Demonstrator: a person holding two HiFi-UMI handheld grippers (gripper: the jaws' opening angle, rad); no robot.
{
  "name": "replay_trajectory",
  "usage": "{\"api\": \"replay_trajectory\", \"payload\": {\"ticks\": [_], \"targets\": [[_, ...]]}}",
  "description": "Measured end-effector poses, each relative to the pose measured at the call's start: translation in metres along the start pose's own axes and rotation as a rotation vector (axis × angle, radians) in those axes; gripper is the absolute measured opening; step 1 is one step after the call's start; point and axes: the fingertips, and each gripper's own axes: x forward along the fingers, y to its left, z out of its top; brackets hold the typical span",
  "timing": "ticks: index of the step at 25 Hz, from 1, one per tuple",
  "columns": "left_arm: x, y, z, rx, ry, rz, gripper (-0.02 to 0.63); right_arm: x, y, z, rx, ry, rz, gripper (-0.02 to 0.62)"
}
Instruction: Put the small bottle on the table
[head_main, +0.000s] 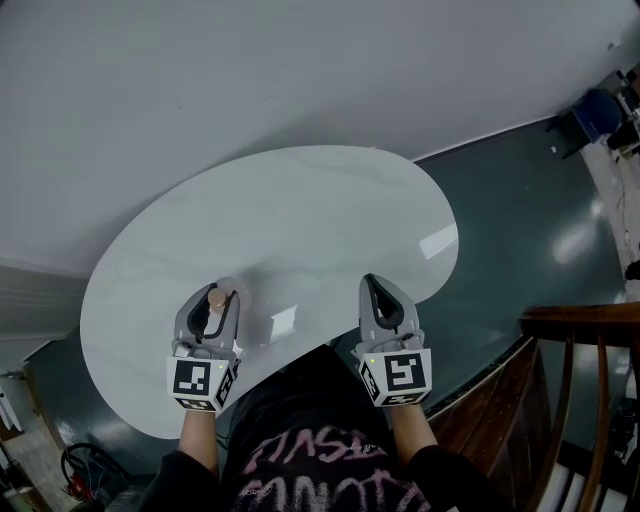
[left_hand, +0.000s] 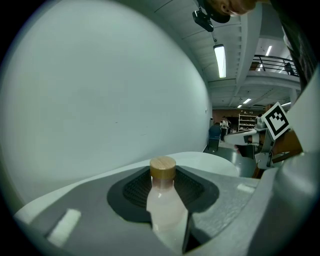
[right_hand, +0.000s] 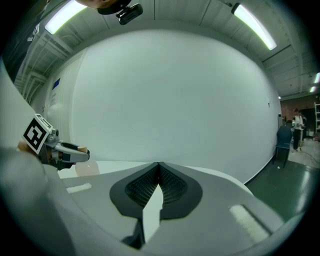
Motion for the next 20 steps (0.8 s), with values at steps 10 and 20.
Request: {"api": "replay_trajectory", "payload": {"ticks": [10,20], "targets": [[0.006,0.000,0.007,-0.010,0.007,0.038,0.149,0.014,-0.012,0.005,-0.002,0.006,0.037,0.009],[-0.006,0.004,-0.001,-0.028,0.021,0.075,0.149,0.021,-0.001,0.001,-0.009,0.011,0.080,0.009]]}}
